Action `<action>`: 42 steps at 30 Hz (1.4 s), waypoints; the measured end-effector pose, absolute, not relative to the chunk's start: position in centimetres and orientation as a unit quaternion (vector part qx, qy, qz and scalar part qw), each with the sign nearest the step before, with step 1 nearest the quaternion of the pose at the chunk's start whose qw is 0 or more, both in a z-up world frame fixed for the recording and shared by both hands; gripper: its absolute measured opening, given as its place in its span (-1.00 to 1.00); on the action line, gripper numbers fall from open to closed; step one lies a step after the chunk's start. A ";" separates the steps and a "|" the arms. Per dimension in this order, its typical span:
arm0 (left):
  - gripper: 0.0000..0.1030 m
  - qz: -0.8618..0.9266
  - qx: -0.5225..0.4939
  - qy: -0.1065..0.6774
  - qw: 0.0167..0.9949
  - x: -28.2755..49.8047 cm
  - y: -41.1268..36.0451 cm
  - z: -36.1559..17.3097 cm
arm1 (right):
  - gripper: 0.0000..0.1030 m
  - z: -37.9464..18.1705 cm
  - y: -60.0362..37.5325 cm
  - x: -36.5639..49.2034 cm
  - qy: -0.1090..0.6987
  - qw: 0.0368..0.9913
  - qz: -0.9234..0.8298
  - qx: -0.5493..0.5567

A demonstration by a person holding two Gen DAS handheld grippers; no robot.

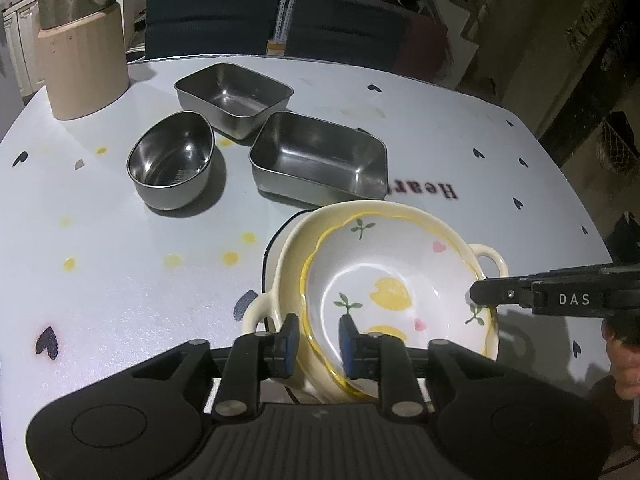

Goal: Organize plates and bowls
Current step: 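Open both grippers and release the floral bowl rim, then move both grippers to the rim of a steel rectangular tray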

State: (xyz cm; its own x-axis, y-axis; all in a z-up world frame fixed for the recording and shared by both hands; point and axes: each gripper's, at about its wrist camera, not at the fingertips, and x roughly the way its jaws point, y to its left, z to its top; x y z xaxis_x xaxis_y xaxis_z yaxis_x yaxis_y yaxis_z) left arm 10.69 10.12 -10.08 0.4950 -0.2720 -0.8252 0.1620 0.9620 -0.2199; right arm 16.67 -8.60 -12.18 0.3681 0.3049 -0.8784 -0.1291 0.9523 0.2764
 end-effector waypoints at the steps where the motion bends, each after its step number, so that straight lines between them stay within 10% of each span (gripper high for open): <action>1: -0.39 -0.126 -0.056 0.485 0.864 10.7 10.1 -9.9 | -0.75 -12.1 -8.6 16.6 0.545 0.824 0.134 0.079; 6: -0.09 -0.131 -0.052 0.469 0.872 10.8 9.6 -8.7 | -0.70 -10.9 -8.8 16.0 0.525 0.835 0.142 0.076; 16: 0.73 -0.133 -0.036 0.417 0.898 12.1 8.6 -5.5 | 0.20 -8.0 -10.0 15.8 0.473 0.864 0.148 0.090; 27: 0.98 -0.120 -0.014 0.373 0.920 15.4 8.3 -4.0 | 1.00 -7.4 -11.6 17.7 0.441 0.883 0.113 0.115; 42: 0.98 -0.084 -0.011 0.382 0.920 22.3 9.3 -7.0 | 1.00 -8.7 -11.1 22.8 0.450 0.878 0.072 0.148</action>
State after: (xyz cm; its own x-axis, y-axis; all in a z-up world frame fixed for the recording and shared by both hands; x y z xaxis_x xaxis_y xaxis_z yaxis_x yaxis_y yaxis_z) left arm 22.29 9.32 -6.96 0.6943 -0.1632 -0.7009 0.1470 0.9856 -0.0839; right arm 22.81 -11.07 -8.73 0.5841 0.2592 -0.7692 0.0081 0.9457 0.3249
